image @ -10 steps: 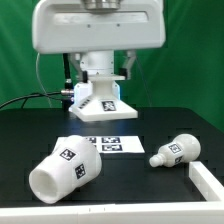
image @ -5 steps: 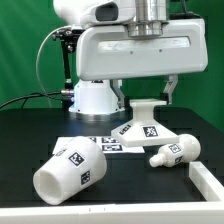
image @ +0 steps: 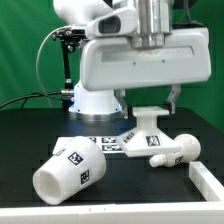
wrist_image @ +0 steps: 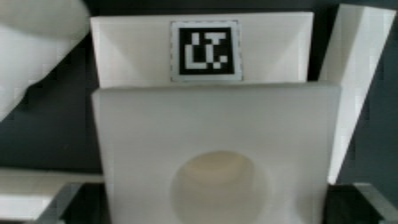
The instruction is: Assemble lamp
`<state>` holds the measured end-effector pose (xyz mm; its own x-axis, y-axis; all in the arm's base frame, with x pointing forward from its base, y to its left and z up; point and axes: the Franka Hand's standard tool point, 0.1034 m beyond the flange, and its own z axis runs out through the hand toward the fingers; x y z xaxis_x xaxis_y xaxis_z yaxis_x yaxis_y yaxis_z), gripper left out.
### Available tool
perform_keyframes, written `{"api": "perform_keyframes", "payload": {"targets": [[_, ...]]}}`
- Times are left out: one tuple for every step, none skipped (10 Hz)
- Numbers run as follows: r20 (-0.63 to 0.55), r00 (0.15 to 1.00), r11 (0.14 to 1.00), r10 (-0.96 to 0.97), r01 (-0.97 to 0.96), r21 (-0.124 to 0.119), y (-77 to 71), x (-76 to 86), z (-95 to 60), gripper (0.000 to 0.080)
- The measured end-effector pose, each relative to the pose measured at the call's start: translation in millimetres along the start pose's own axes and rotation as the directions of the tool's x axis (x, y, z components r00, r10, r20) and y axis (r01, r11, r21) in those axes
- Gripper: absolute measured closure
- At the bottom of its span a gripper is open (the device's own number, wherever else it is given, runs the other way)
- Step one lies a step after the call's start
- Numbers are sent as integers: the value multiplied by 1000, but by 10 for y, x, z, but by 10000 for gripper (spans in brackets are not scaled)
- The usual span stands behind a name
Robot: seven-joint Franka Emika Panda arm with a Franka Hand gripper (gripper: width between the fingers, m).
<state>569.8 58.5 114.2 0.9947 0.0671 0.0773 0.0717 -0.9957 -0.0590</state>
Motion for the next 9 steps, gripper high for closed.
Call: {"api": "perform_keyframes", "payload": {"targets": [[8, 1000, 1000, 17, -17, 3, -53, 29, 134, 268], [16, 999, 1000, 30, -30, 5, -102, 35, 226, 268], [5, 1000, 999, 31, -31, 6, -153, 47, 297, 268], [4, 999, 999, 45, -45, 16, -188, 43, 392, 268], [3, 999, 999, 45, -45, 20, -242, 51, 487, 268], [2, 999, 999, 41, -41, 24, -279, 69, 564, 268], [-7, 999, 999, 40, -40, 25, -288, 126, 635, 268], [-24, 999, 999, 42, -41, 27, -284, 228, 640, 268], [-26, 998, 998, 61, -60, 27, -281, 284, 641, 268]]}}
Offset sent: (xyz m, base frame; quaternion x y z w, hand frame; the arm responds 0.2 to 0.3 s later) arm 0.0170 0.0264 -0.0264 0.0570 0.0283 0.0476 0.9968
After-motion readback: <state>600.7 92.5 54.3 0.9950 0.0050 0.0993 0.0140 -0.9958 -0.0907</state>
